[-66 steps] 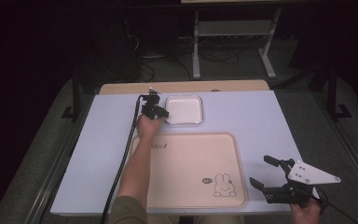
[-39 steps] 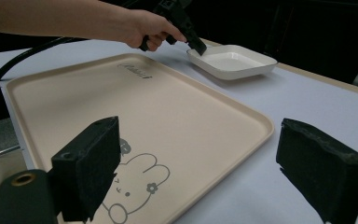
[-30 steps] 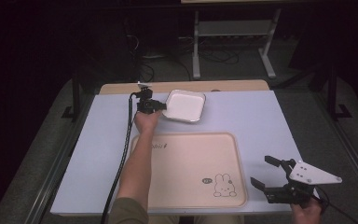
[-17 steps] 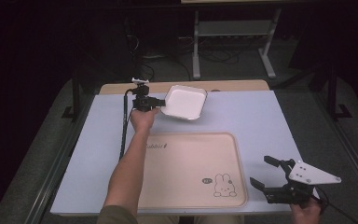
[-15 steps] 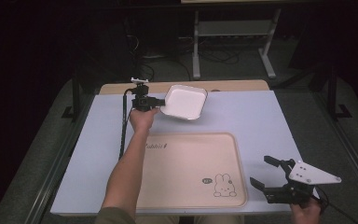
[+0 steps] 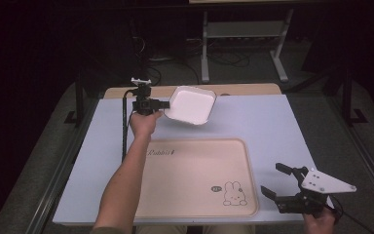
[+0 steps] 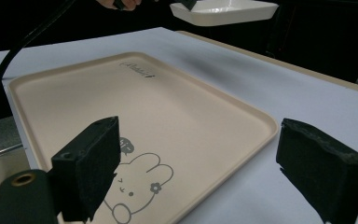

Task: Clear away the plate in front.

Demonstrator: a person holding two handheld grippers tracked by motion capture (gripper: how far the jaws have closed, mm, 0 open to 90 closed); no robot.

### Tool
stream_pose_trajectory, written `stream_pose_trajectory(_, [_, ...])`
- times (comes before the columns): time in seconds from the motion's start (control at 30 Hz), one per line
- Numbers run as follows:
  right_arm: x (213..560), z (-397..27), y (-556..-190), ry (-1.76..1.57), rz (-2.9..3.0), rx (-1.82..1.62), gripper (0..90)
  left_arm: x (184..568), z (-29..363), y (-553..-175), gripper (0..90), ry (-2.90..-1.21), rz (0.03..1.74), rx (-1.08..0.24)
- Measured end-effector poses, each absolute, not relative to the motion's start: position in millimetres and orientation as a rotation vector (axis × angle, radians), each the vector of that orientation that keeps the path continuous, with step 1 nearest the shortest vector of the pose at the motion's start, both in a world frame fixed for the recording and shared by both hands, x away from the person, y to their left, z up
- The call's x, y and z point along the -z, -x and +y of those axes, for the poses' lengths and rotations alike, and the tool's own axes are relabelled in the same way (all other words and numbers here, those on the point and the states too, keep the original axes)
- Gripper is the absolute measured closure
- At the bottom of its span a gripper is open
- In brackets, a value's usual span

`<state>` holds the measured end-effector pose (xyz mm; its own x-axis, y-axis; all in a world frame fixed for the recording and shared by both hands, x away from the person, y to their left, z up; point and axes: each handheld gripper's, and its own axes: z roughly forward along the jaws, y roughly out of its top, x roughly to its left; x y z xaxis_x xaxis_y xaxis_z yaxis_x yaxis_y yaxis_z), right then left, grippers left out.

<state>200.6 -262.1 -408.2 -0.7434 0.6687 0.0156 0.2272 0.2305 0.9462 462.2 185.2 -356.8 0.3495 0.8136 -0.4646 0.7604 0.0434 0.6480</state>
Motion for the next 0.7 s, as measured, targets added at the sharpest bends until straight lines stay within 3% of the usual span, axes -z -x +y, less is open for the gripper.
stream_pose_trajectory(0.7, [408, -259, -200, -0.811, 2.128, -1.519, 12.9, 334, 207, -419, 88.9, -1.729, 1.378, -0.110])
